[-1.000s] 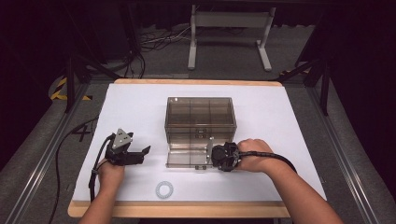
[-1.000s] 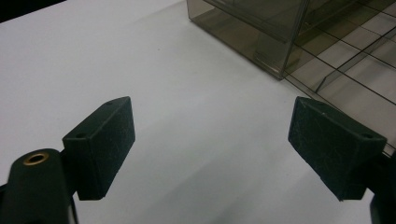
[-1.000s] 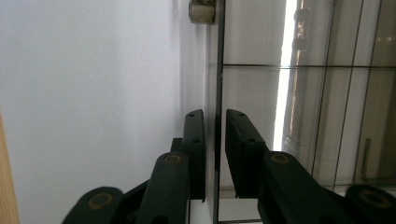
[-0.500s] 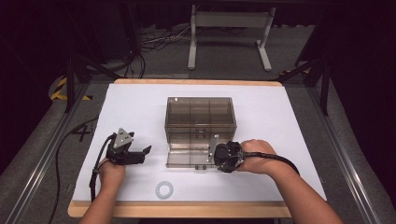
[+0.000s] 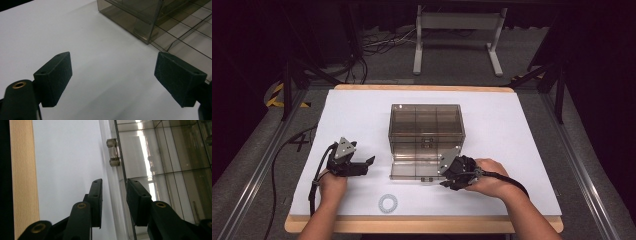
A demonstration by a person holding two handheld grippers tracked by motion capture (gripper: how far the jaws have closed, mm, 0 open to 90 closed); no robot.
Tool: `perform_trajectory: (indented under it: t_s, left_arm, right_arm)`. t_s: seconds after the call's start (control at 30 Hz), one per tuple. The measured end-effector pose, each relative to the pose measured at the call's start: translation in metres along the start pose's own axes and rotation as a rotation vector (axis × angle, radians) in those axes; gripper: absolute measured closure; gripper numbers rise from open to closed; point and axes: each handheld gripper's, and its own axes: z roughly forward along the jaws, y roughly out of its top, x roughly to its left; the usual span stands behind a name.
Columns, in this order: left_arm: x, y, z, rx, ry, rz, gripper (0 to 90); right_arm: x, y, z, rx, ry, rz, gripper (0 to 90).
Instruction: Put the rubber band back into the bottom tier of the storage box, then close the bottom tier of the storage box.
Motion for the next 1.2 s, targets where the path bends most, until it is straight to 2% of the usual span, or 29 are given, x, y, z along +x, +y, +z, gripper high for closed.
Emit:
perform_trajectory:
  t_s: [0.13, 0.17, 0.33, 0.53, 0.77, 0.9, 1.2]
  left_arm:
    - [0.0, 0.0, 0.0, -0.003, -0.001, -0.003, 15.6]
    - [0.0, 0.0, 0.001, -0.002, 0.0, -0.001, 15.6]
    - [0.0, 0.001, 0.001, -0.002, -0.001, -0.001, 15.6]
    - [0.0, 0.001, 0.002, -0.003, -0.003, -0.001, 15.6]
    - [-0.001, 0.002, 0.002, -0.001, -0.001, 0.003, 15.6]
    - [0.0, 0.002, 0.001, -0.008, -0.002, 0.0, 15.6]
    - [-0.001, 0.001, 0.0, -0.001, -0.001, 0.004, 15.6]
  right_arm:
    - [0.001, 0.0, 0.0, -0.028, -0.007, 0.012, 65.3]
    - [0.001, 0.0, 0.001, -0.05, -0.008, 0.02, 65.2]
    - [0.003, 0.001, 0.002, -0.054, -0.002, 0.038, 65.3]
    - [0.005, 0.006, 0.002, -0.094, 0.003, 0.045, 65.3]
    - [0.008, 0.019, 0.002, -0.102, 0.01, 0.061, 65.2]
    - [0.011, 0.03, 0.003, -0.084, 0.012, 0.065, 65.1]
    - [0.015, 0.048, 0.007, -0.087, 0.017, 0.032, 65.1]
